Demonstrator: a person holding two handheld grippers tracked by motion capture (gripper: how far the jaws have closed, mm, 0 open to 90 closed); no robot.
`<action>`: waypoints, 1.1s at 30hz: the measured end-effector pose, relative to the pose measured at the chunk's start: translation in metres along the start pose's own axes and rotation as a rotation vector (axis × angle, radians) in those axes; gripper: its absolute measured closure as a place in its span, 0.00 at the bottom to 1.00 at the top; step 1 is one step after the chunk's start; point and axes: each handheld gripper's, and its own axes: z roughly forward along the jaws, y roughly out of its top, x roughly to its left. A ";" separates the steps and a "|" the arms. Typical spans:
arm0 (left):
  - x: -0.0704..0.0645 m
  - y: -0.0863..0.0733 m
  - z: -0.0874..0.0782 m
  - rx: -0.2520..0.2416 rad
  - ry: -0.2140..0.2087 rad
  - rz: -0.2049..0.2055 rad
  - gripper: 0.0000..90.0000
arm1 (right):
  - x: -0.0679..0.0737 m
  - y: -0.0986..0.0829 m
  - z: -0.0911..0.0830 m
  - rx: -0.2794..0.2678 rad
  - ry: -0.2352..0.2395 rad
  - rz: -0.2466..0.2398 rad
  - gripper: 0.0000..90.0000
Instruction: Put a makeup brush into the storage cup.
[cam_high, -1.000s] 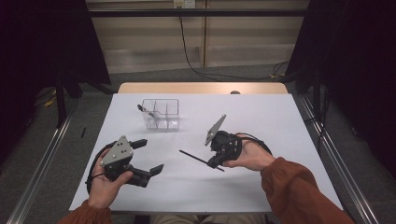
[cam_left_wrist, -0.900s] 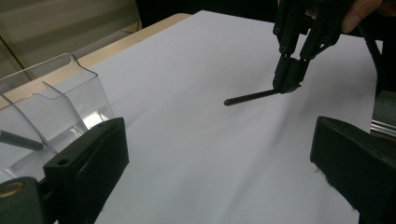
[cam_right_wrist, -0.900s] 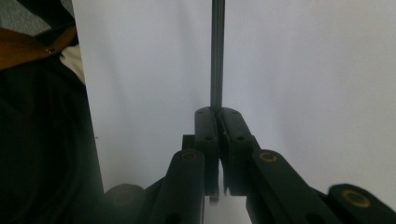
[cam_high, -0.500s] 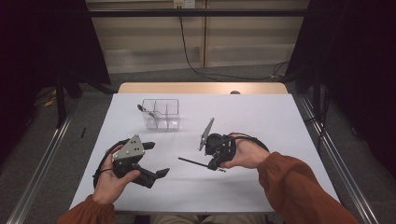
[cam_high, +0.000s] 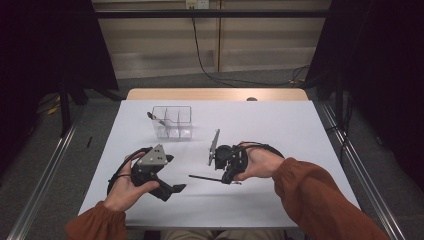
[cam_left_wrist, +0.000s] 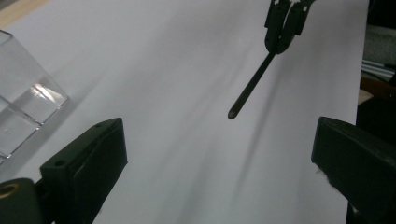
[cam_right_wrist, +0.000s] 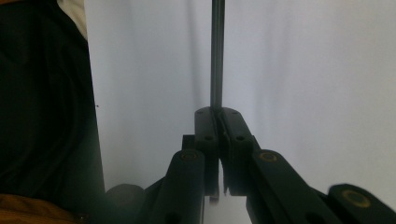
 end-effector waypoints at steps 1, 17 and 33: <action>0.000 0.001 0.001 0.011 -0.009 0.007 0.04 | 0.000 0.000 0.001 0.003 0.002 -0.006 0.96; -0.004 0.013 0.018 0.135 -0.064 0.077 0.07 | 0.000 0.007 0.004 0.026 0.009 -0.030 0.96; -0.001 0.022 0.029 0.233 -0.100 0.079 0.32 | 0.003 0.011 0.005 0.024 0.015 -0.043 0.96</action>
